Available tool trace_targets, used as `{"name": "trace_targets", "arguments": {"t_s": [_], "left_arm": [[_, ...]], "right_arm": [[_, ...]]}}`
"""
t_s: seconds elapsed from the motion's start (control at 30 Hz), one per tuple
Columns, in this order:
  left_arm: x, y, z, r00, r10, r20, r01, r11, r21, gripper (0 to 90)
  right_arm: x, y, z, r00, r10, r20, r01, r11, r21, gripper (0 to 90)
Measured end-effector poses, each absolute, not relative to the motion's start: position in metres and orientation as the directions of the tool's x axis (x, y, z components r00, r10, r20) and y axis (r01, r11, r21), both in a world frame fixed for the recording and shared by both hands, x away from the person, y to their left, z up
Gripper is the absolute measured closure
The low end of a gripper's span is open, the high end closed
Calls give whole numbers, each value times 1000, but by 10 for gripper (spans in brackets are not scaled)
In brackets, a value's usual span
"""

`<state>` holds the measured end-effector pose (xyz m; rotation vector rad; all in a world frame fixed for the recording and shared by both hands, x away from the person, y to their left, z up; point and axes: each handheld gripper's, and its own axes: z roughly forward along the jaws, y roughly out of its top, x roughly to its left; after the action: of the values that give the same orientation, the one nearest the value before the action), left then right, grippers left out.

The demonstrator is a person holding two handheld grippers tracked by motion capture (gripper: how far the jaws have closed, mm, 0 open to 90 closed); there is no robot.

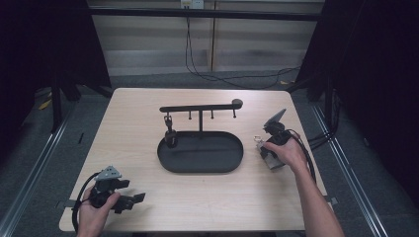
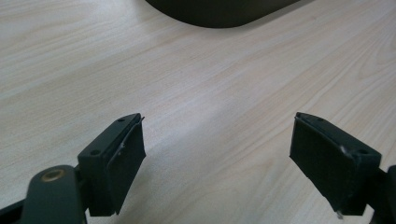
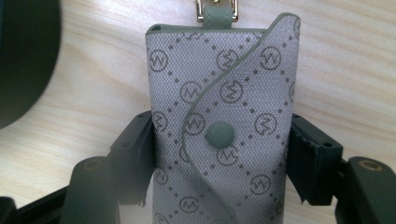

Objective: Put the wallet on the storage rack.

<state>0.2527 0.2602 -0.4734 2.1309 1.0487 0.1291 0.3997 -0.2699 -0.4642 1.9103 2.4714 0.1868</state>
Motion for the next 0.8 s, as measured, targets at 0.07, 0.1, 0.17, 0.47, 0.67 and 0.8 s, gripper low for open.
{"name": "trace_targets", "arguments": {"t_s": [0.07, 0.1, 0.17, 0.47, 0.67, 0.8], "left_arm": [[253, 260, -473, 663, 715, -220, 640, -390, 662, 177], [253, 260, -473, 666, 713, -218, 638, -393, 663, 177], [252, 260, -473, 667, 712, -220, 638, -393, 662, 177], [253, 260, -473, 667, 711, -222, 639, -393, 661, 177], [252, 260, -473, 667, 711, -224, 639, -391, 662, 178], [252, 260, -473, 667, 710, -224, 639, -392, 662, 178]], "right_arm": [[399, -271, -462, -251, 966, 66, 964, 244, 104, 329], [398, -272, -461, -248, 967, 65, 965, 240, 107, 329], [397, -274, -459, -246, 967, 64, 964, 238, 117, 329], [398, -274, -438, -243, 968, 57, 962, 233, 142, 331], [397, -273, -424, -244, 968, 49, 960, 234, 154, 331], [396, -273, -420, -246, 967, 68, 959, 233, 161, 331]]}}
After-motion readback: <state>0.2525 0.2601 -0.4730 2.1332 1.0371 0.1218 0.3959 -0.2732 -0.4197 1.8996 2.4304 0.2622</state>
